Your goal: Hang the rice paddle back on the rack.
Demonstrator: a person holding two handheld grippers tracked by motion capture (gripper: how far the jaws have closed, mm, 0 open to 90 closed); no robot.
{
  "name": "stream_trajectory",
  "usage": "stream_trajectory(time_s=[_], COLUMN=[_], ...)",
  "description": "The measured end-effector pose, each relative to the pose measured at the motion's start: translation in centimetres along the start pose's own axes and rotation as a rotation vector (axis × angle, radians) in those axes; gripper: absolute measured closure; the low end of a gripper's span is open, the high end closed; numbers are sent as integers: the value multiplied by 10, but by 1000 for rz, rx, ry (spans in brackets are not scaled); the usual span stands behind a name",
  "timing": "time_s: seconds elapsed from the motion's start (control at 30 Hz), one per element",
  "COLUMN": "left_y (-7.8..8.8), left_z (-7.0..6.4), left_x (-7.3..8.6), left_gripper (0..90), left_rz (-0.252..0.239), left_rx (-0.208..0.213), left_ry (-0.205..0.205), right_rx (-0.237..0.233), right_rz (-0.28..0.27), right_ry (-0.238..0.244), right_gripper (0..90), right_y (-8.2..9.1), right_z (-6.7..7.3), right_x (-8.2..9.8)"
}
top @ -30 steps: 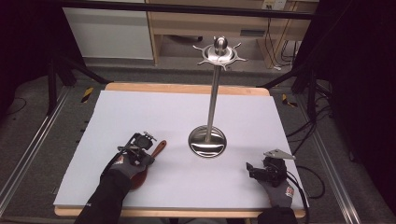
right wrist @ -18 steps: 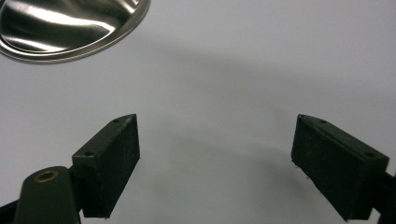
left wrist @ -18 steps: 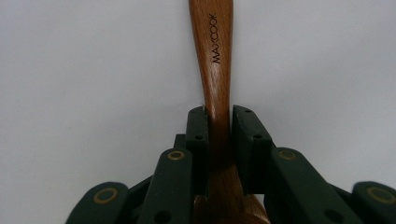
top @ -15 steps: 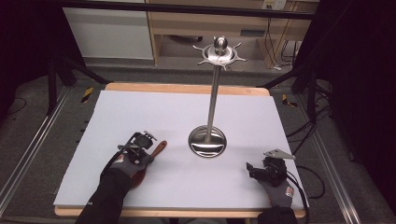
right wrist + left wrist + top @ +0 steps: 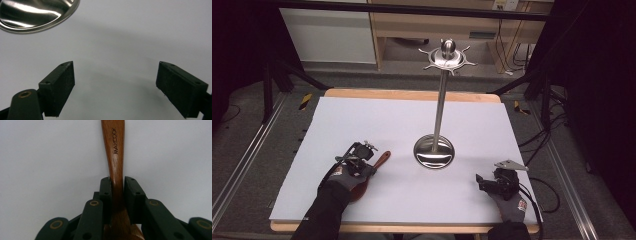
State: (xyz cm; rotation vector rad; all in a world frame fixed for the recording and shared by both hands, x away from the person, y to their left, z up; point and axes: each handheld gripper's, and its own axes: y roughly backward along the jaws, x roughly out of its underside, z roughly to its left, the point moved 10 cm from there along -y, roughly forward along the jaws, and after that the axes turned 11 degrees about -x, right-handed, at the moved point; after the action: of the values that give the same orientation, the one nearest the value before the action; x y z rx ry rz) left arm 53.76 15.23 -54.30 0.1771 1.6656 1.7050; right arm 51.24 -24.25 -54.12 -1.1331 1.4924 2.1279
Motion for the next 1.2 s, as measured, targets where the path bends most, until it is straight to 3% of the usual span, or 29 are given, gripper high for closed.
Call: stream_trajectory(time_s=[0.13, 0.27, 0.57, 0.97, 1.2], left_y=[0, 0, 0, 11, 24], left_z=[-1, -1, 0, 1, 3], left_x=[-1, -3, -3, 0, 3], left_gripper=[767, 768, 770, 771, 772], left_rz=[20, 60, 47, -24, -103], left_rx=[-6, -26, -11, -5, 0], left_ry=[2, -31, -32, -14, 2], right_rx=[0, -2, -2, -2, 0], right_rz=[2, 0, 1, -1, -1], right_ry=[3, 1, 2, 1, -1], right_gripper=[156, 156, 156, 156, 156], right_y=[0, 0, 0, 1, 1], right_z=[0, 0, 0, 0, 0], right_x=[0, 0, 0, -1, 0])
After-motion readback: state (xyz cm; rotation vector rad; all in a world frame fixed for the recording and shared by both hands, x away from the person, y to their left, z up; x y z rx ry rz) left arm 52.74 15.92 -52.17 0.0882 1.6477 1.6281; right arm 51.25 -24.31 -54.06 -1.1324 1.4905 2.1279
